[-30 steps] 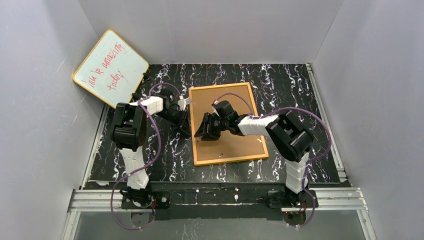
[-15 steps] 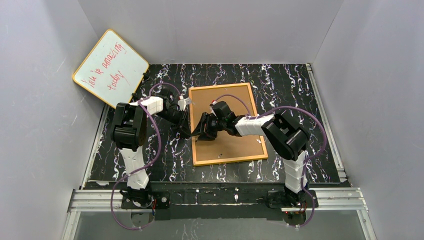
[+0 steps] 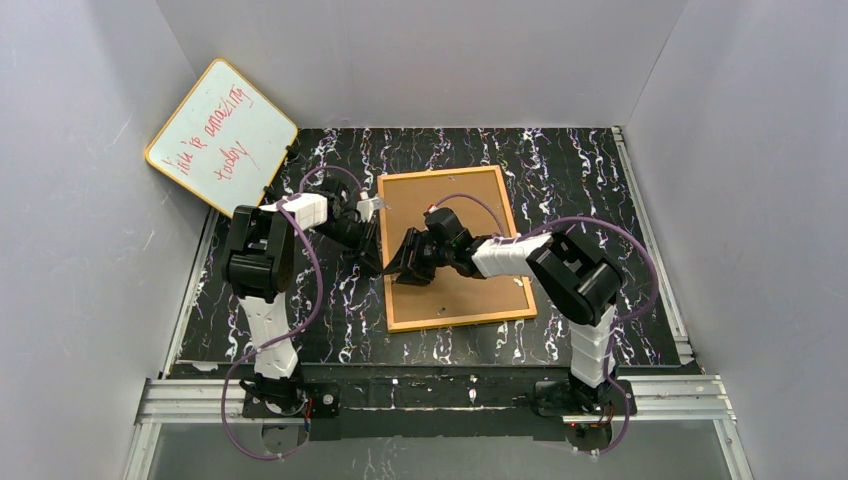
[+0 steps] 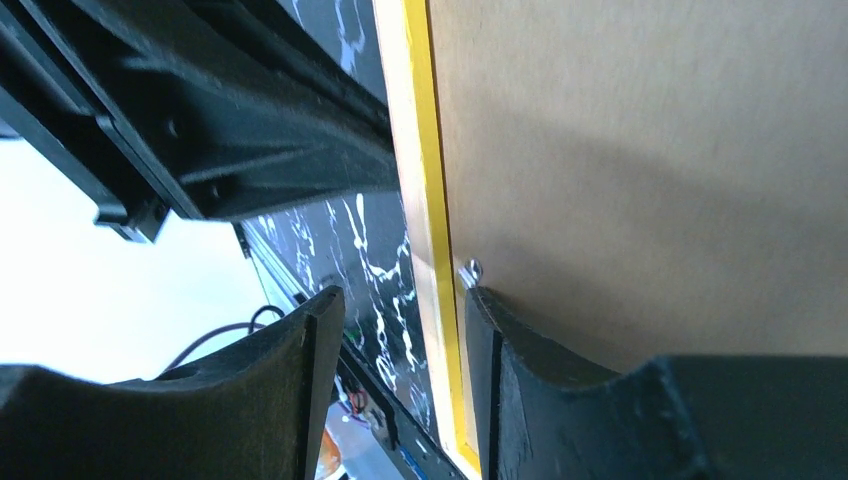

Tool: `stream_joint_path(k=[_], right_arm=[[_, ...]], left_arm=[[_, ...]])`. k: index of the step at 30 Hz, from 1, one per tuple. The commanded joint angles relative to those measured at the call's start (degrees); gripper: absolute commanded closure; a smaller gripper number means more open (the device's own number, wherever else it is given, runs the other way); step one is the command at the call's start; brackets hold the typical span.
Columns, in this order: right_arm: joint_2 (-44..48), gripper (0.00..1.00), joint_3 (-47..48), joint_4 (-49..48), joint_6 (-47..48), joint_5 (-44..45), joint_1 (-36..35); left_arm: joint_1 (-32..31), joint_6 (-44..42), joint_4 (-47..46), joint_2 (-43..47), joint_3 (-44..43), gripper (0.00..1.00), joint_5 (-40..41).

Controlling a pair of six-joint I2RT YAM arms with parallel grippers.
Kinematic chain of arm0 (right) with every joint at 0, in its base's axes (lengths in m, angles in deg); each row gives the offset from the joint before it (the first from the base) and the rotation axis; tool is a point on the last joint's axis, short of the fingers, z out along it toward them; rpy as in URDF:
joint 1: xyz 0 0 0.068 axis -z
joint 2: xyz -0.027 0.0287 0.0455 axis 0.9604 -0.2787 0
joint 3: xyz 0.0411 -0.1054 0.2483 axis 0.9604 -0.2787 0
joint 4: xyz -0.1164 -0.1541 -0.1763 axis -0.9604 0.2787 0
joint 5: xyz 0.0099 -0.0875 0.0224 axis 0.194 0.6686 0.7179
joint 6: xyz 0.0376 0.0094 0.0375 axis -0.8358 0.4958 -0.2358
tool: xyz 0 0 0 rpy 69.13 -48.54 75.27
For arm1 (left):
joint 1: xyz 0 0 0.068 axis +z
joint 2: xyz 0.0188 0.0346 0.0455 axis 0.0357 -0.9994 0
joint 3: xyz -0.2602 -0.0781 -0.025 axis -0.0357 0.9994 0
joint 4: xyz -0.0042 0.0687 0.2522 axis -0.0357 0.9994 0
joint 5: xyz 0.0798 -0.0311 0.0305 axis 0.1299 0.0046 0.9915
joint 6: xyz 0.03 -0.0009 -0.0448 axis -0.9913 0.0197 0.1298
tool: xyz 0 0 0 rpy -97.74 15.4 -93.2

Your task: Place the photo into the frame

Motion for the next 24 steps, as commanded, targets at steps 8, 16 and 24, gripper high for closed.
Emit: stream_joint_path(k=[8, 16, 24], right_arm=[[4.9, 0.43, -3.6, 2.1, -0.1, 4.8, -2.7], [3.3, 0.46, -1.8, 0.2, 2.5, 9.7, -2.9], [1.3, 0.47, -1.6, -3.2, 0.0, 8.4, -2.9]], left_arm=[[-2.3, -1.3, 0.0, -1.3, 1.7, 0.91, 1.7], [-2.3, -1.1, 0.0, -1.1, 1.5, 0.92, 1.6], [-2.3, -0.9, -0.4, -2.2, 1.2, 0.93, 0.7]])
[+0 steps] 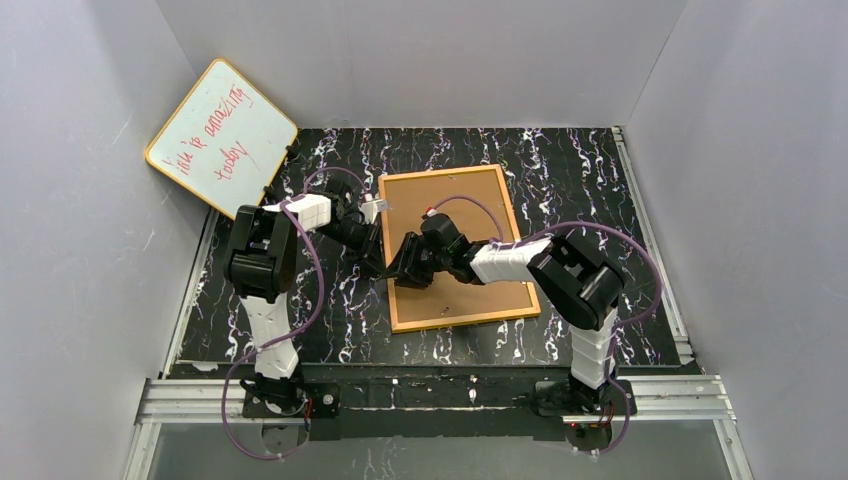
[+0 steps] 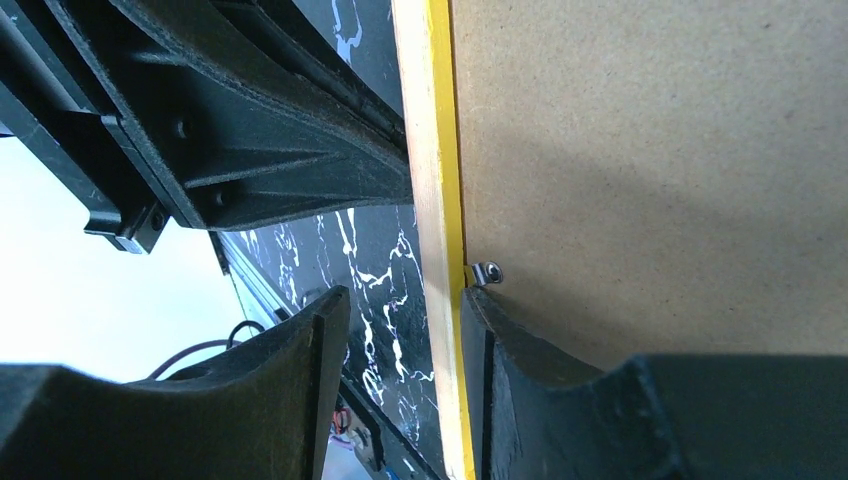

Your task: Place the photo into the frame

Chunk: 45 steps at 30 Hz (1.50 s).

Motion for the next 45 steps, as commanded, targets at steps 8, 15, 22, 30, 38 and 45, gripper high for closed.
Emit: stream_joint_path(k=[8, 15, 22, 30, 38, 45], right_arm=[[3.4, 0.48, 6.2, 5.6, 6.3, 6.4, -0.6], [-4.3, 0.41, 30.5, 39.3, 20.7, 29.6, -7.5], [-17.7, 0.37, 50.7, 53.8, 26.6, 44.2, -10.2], [-24.1, 0.39, 60.1, 57.6, 30.6, 51.1, -10.8], [-27.0, 0.47, 60.9, 57.2, 31.2, 51.4, -12.0], [-30.9, 0.48, 64.2, 59.8, 30.2, 52.4, -13.1]], left_arm=[[0.1, -2.3, 3.0, -0.8, -2.2, 0.93, 1.6], [11.1, -4.5, 10.9, 2.9, -12.0, 0.52, 1.4], [20.8, -8.4, 17.0, 8.3, -14.2, 0.02, 3.1], [25.7, -11.0, 20.7, 12.8, -12.6, 0.02, 5.3], [25.9, -11.9, 20.5, 16.2, -8.4, 0.02, 8.0], [25.9, -13.3, 22.5, 18.7, -7.8, 0.03, 9.9]])
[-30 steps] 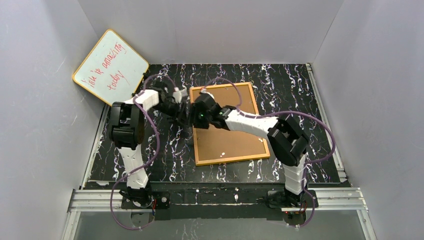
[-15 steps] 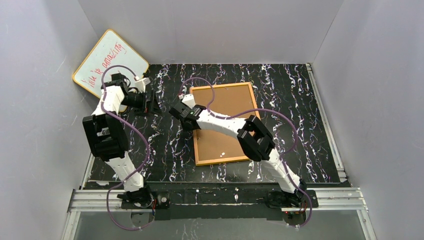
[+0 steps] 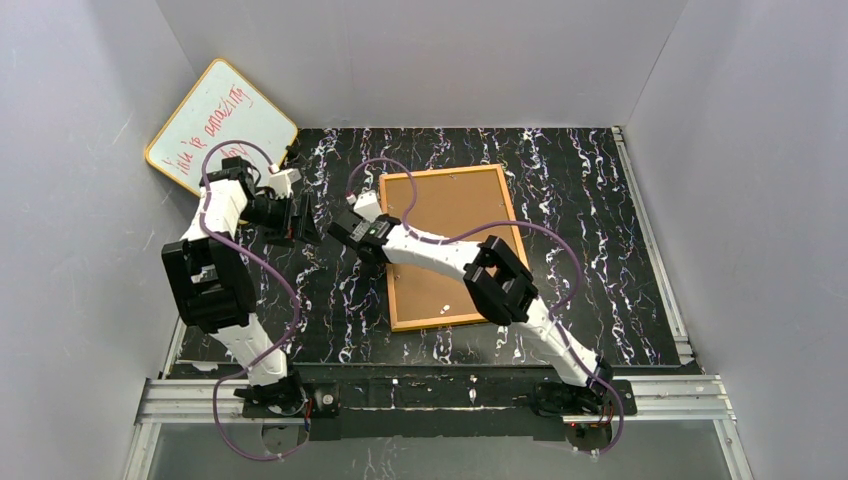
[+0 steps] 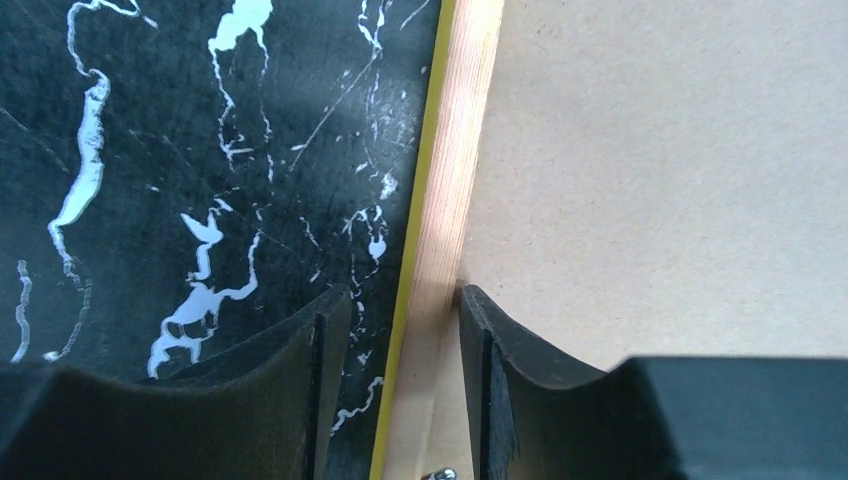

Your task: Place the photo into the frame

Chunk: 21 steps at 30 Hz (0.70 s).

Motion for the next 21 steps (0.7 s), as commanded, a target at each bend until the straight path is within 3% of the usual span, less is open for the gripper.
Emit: stream_joint_path(k=[1, 5, 8, 9, 14, 21], right_arm=[[-2.3, 0.49, 2.5, 2.8, -0.5, 2.6, -0.8], [-3.1, 0.58, 2.4, 3.1, -0.9, 3.3, -0.8], [-3.3, 0.95, 3.2, 3.2, -0.8, 3.2, -0.8], [-3.4, 0.99, 4.1, 3.7, -0.9, 3.1, -0.8], [-0.2, 0.99, 11.1, 5.4, -2.9, -0.4, -1.2], [14.9, 0.99, 7.8, -3.3, -9.5, -11.5, -0.8]], left_arm=[[0.2, -1.7, 2.9, 5.2, -0.1, 0.03, 1.5], [0.2, -2.5, 4.1, 5.6, -0.6, 0.04, 2.0], [0.2, -2.8, 4.0, 6.2, 0.3, 0.05, 2.4], [0.2, -2.7, 3.7, 6.6, 0.9, 0.05, 2.5], [0.2, -2.9, 2.9, 8.0, 4.4, 0.05, 1.9], [0.2, -3.3, 3.9, 8.3, 7.0, 0.08, 0.2]])
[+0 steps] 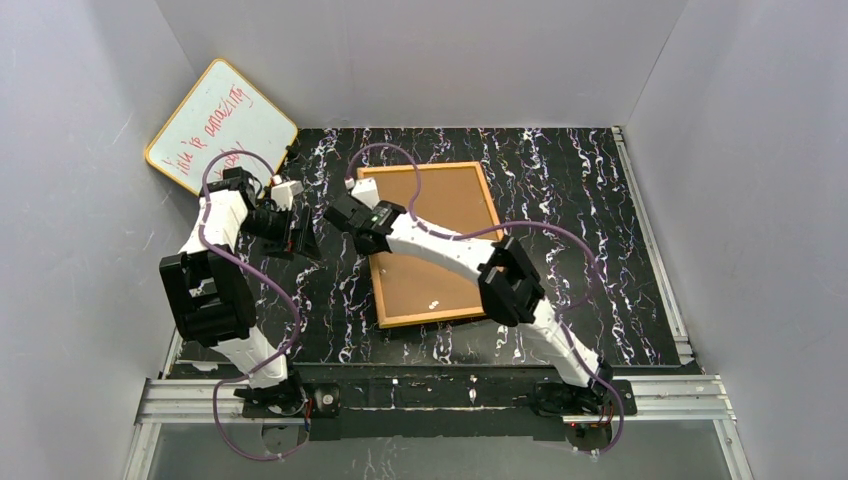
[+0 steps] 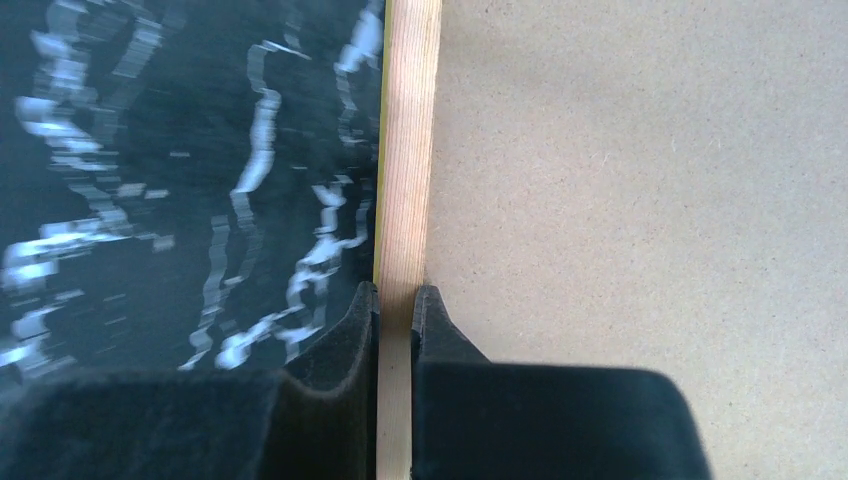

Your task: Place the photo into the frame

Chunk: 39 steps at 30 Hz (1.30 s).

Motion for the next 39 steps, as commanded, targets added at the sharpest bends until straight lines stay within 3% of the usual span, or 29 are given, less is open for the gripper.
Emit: stream_joint_path(k=[1, 7, 10, 16, 22, 28, 33, 39], right_arm=[[16.0, 0.99, 0.5, -9.7, -6.5, -8.2, 0.2], [28.2, 0.99, -8.7, -20.6, -13.5, -18.2, 3.6], [29.3, 0.99, -7.7, -20.4, -14.9, -21.3, 4.7], [30.6, 0.99, -12.0, -19.2, -16.6, -25.5, 6.1], [33.9, 0.99, -19.2, -20.0, -17.6, -28.3, 7.7], [32.1, 0.49, -13.7, -12.6, -12.5, -29.3, 9.0], [28.0, 0.37, -8.2, -4.3, -7.9, -29.1, 9.2], [26.9, 0.35, -7.5, 3.1, -2.1, -22.4, 7.9]], left_arm=[[0.1, -1.0, 2.4, 3.1, 1.4, 0.09, -2.5], [-1.0, -0.2, 2.5, 5.4, 1.4, 0.14, -4.9], [-3.3, 2.5, 2.3, 5.5, -2.3, 0.17, -5.9], [-14.6, 11.1, -3.1, 3.7, -7.9, 0.21, -0.5], [-16.9, 14.9, -6.2, 3.2, -11.4, 0.25, 1.5], [-19.7, 17.6, -8.5, 3.1, -13.4, 0.26, 2.2], [-23.0, 20.7, -13.7, 2.2, -10.9, 0.27, 1.6], [-23.4, 25.3, -25.0, 1.8, -4.4, 0.3, -2.6]])
